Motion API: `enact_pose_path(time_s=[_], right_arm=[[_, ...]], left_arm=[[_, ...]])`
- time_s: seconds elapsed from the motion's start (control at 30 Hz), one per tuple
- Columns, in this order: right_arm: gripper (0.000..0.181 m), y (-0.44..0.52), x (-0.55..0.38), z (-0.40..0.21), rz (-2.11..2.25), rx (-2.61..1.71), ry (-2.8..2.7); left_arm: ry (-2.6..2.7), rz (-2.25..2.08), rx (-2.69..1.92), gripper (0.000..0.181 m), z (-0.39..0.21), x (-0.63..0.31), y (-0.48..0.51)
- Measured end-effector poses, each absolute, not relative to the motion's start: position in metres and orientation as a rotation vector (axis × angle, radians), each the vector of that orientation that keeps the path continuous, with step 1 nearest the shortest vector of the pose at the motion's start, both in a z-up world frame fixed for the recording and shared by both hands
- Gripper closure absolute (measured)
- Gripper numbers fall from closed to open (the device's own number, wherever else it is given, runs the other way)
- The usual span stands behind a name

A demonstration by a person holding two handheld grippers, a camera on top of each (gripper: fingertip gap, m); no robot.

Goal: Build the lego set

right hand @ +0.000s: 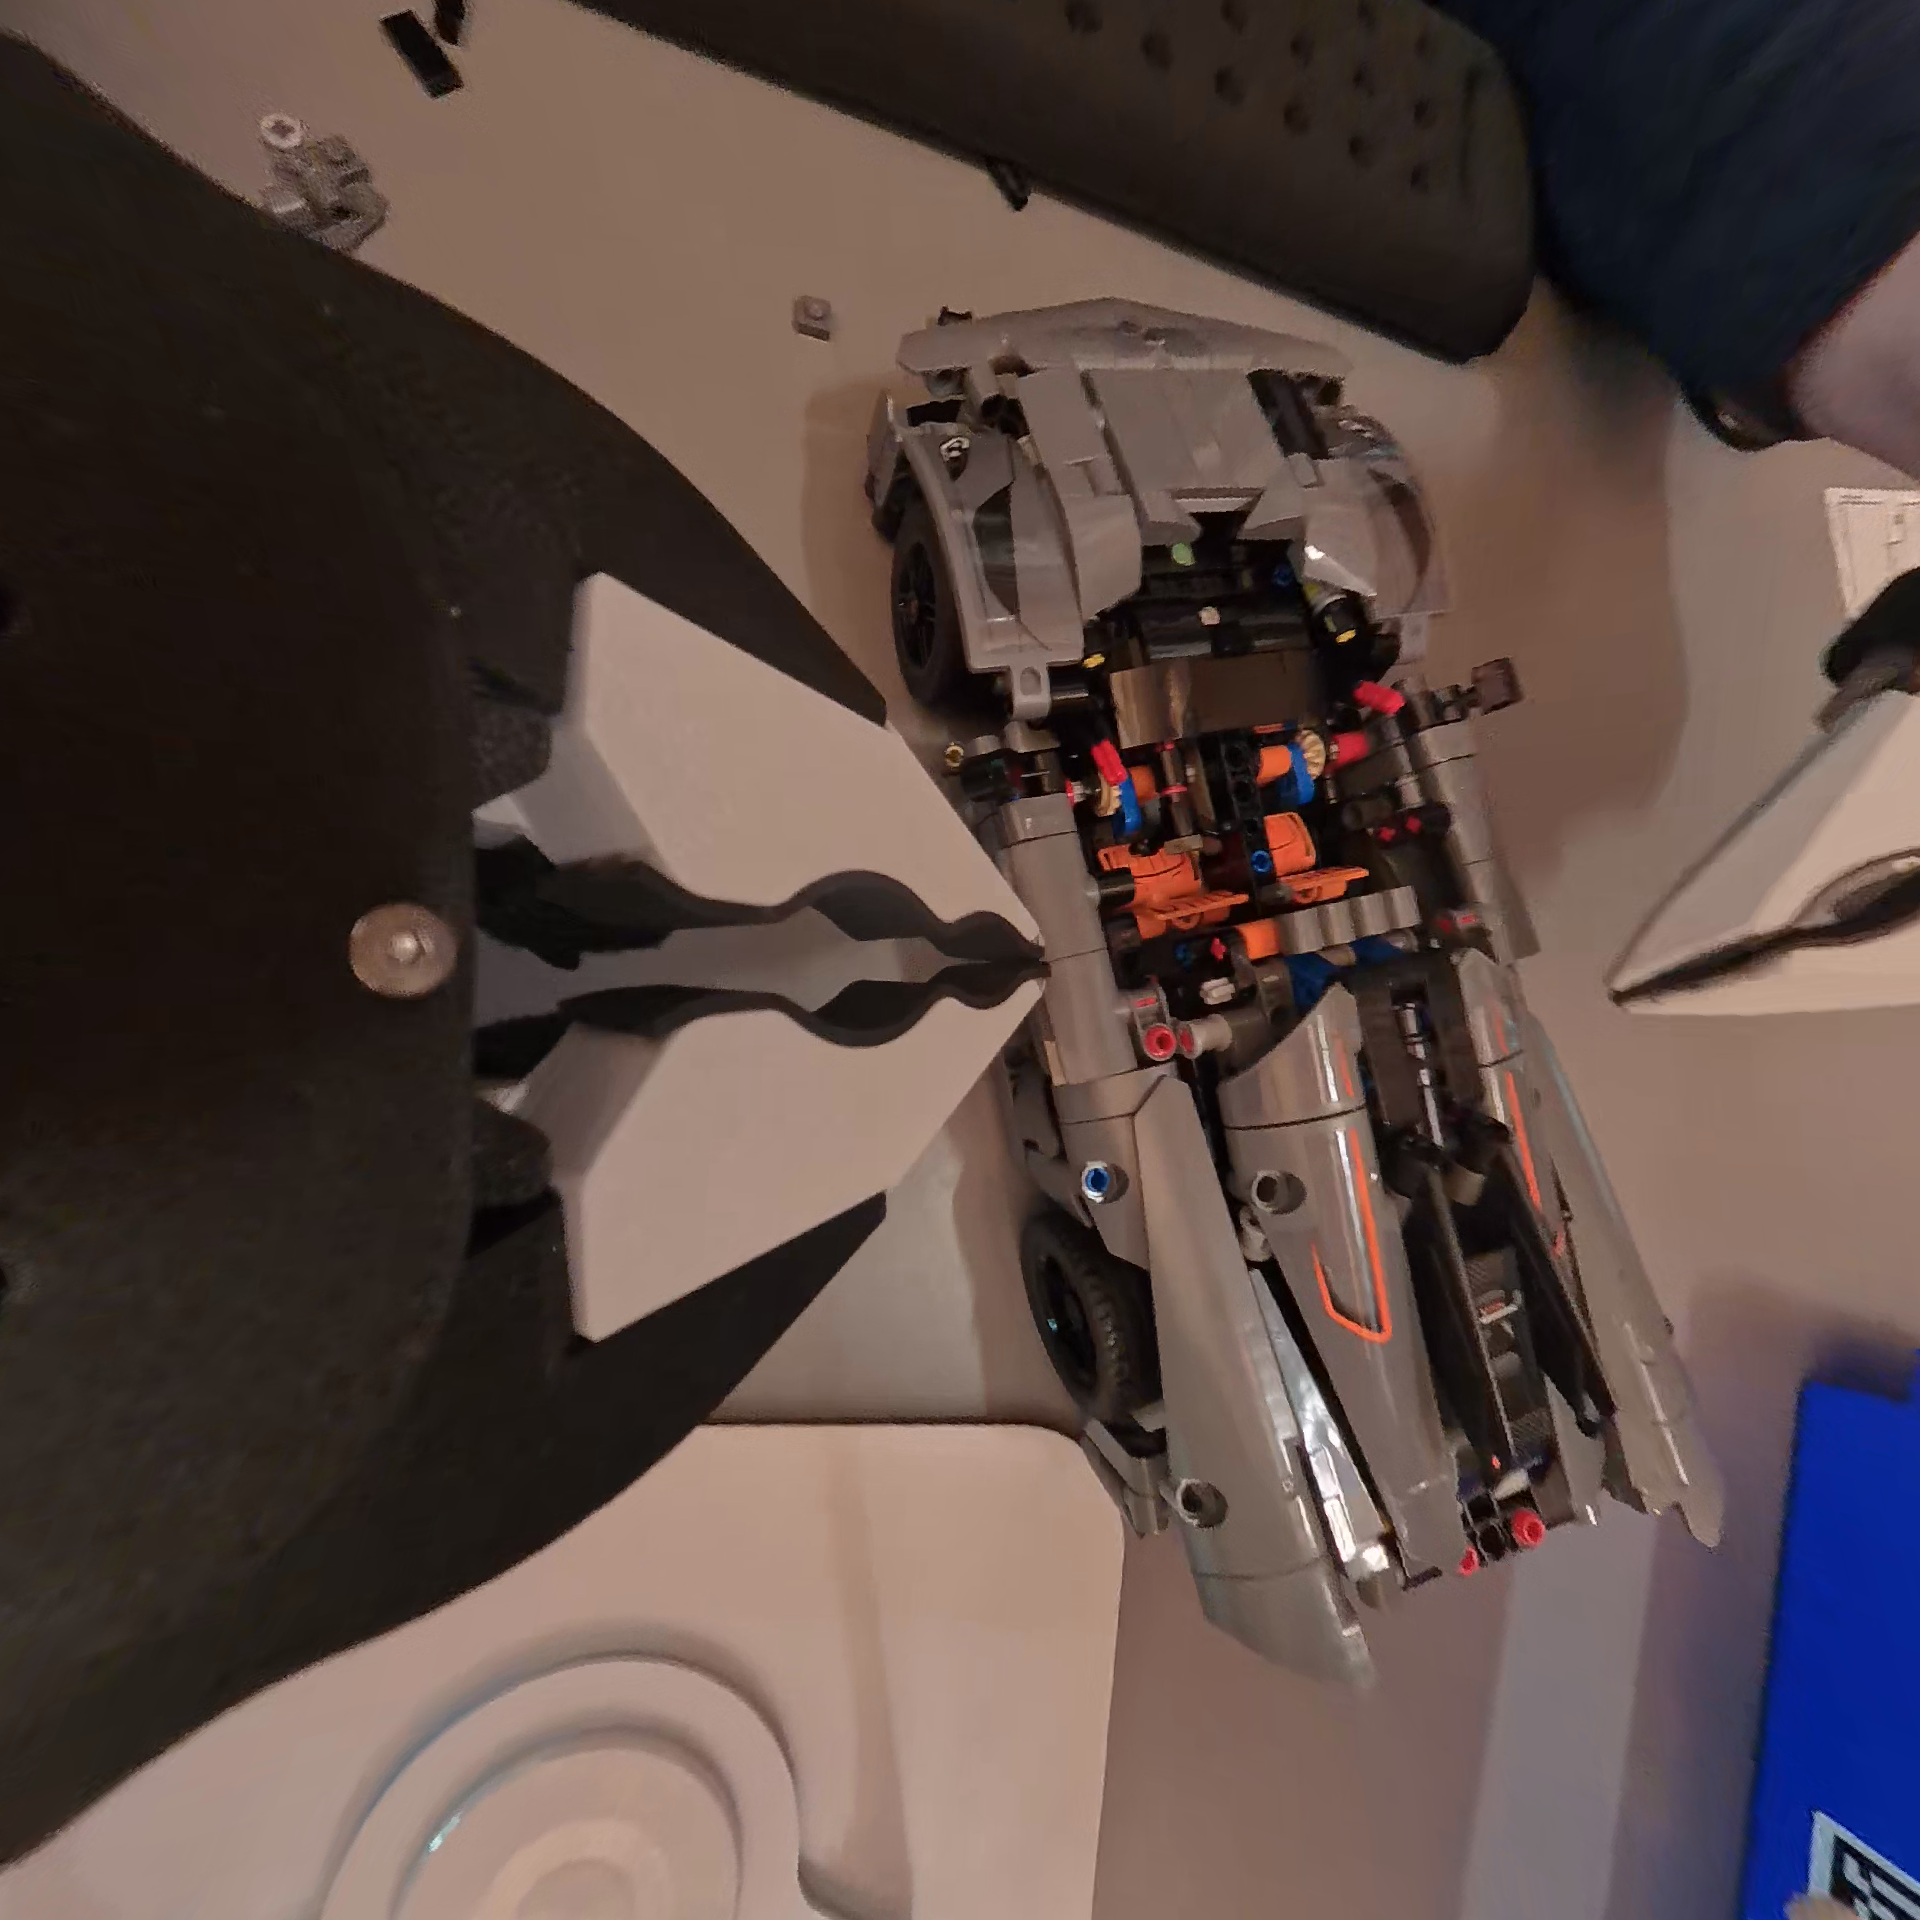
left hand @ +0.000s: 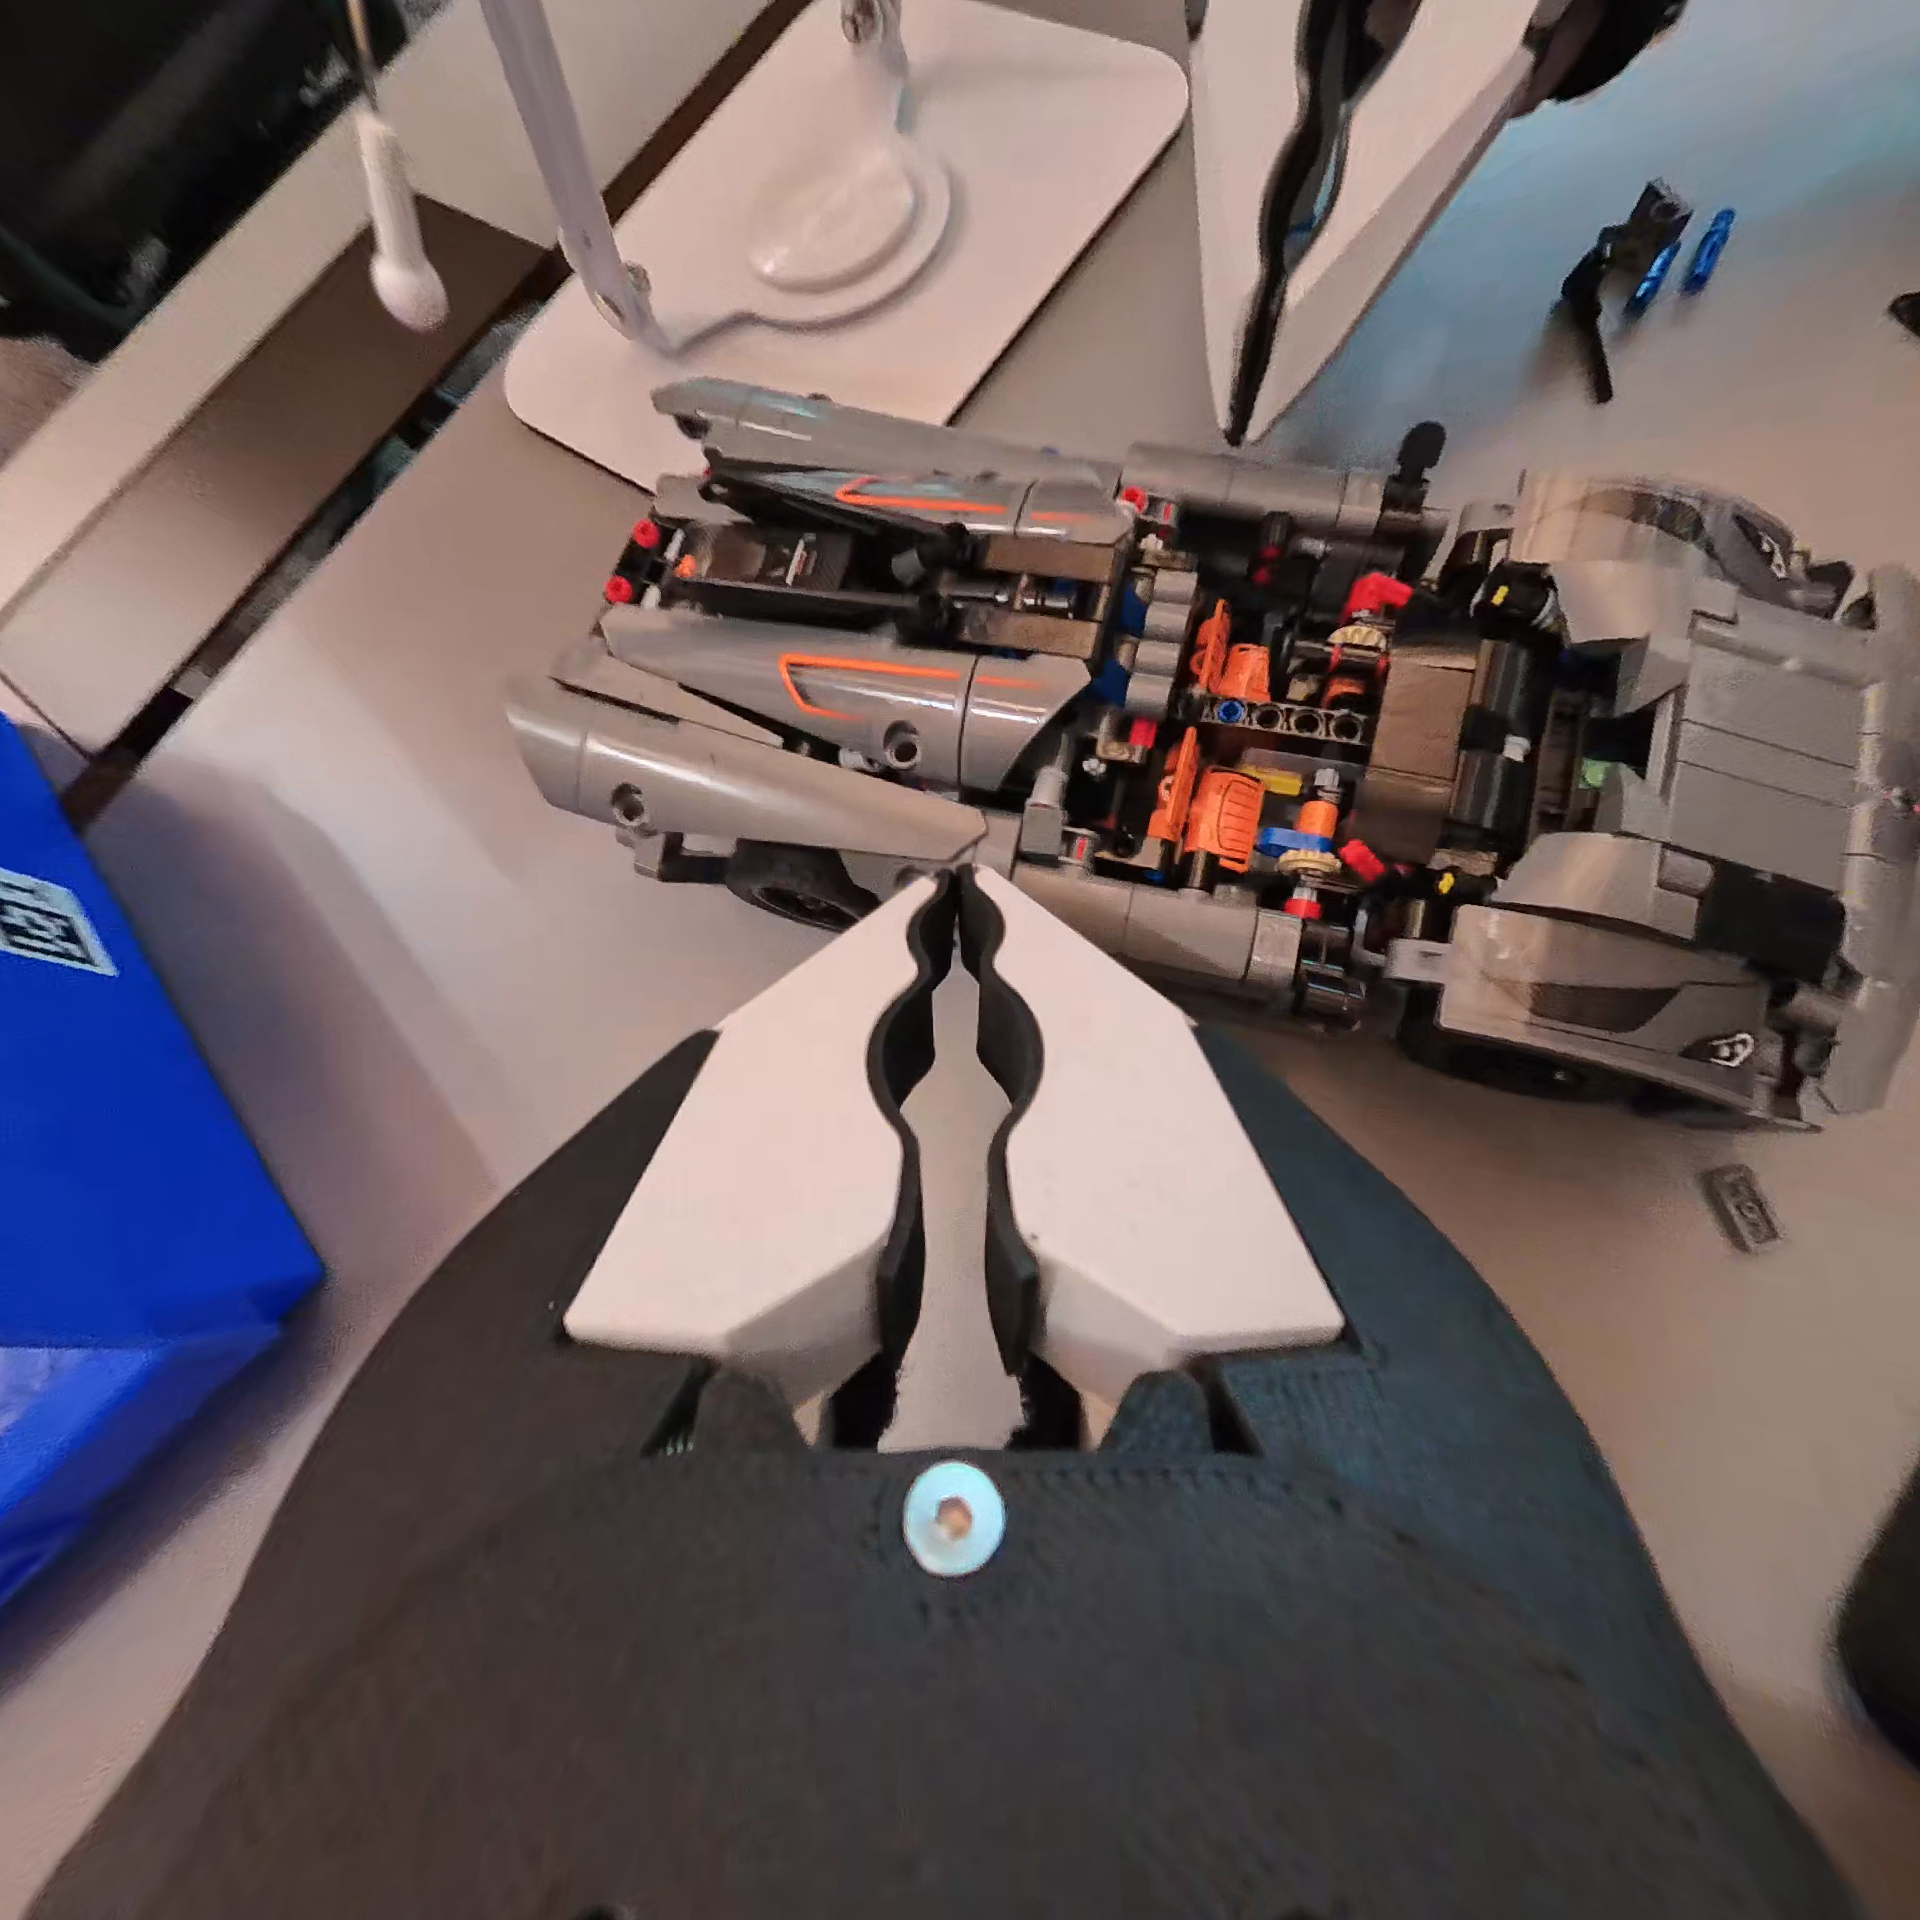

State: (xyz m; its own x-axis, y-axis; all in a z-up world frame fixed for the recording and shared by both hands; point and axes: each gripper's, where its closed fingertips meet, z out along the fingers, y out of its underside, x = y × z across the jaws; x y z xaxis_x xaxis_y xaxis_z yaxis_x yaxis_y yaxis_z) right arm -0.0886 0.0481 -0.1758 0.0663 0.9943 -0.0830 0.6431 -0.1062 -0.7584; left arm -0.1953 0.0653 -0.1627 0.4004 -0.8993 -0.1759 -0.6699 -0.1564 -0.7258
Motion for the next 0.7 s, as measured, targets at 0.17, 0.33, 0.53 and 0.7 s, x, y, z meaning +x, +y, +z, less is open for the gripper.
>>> enact_pose_path(time_s=[0.17, 0.33, 0.53, 0.7], right_arm=[[0.171, 0.051, -0.094, -0.175, 0.857, -1.866, -1.565], [0.161, 0.055, -0.098, -0.173, 0.866, -1.923, -1.498], [0.153, 0.060, -0.096, -0.177, 0.824, -1.962, -1.475], [0.145, 0.062, -0.094, -0.178, 0.821, -1.999, -1.448]], left_arm=[[1.377, -0.349, -1.989, 0.181, -0.181, -0.203, 0.065], [1.413, -0.379, -2.065, 0.181, -0.197, -0.207, 0.059], [1.451, -0.390, -2.058, 0.181, -0.203, -0.198, 0.056], [1.453, -0.385, -2.050, 0.181, -0.204, -0.198, 0.057]])
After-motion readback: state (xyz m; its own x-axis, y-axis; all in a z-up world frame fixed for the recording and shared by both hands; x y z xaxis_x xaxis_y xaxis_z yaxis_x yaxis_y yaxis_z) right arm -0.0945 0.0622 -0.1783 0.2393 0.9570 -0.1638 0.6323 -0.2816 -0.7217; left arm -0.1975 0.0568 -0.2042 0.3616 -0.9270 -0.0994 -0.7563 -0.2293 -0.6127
